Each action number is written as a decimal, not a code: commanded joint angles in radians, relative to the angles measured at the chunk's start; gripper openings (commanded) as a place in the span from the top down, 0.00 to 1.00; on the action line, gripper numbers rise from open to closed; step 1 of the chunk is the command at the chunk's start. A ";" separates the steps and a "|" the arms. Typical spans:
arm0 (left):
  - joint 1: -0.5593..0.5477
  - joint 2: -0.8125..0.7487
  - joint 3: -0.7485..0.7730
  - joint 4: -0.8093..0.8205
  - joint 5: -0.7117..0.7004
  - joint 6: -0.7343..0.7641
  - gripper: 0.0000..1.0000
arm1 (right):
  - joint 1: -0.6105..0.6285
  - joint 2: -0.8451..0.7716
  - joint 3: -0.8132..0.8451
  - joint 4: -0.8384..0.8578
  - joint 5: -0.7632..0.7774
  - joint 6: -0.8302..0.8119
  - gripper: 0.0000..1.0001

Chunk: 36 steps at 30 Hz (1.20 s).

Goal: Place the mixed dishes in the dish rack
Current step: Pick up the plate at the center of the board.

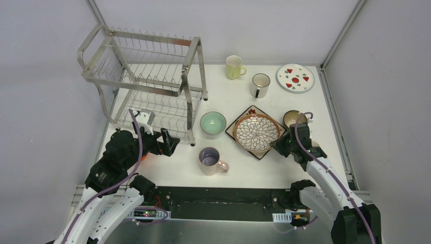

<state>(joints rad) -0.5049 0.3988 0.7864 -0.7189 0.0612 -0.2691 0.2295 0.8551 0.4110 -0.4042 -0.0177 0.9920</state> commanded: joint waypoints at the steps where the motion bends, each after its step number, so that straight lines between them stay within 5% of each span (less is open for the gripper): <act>1: -0.006 0.028 0.042 -0.015 -0.006 0.026 0.05 | 0.001 -0.058 0.136 0.000 -0.078 -0.002 1.00; 12: -0.006 0.150 0.267 -0.094 0.049 0.118 0.07 | 0.001 -0.141 0.277 -0.100 -0.137 -0.026 1.00; 29: -0.006 0.404 0.648 -0.139 0.195 -0.173 0.17 | 0.001 -0.316 0.463 -0.076 -0.280 0.001 1.00; 36: -0.006 0.505 0.665 -0.127 0.290 -0.264 0.21 | 0.001 -0.315 0.471 -0.015 -0.382 0.075 1.00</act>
<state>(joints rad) -0.5049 0.8459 1.4387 -0.8516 0.2680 -0.4648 0.2298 0.5636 0.8082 -0.6235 -0.2832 0.9722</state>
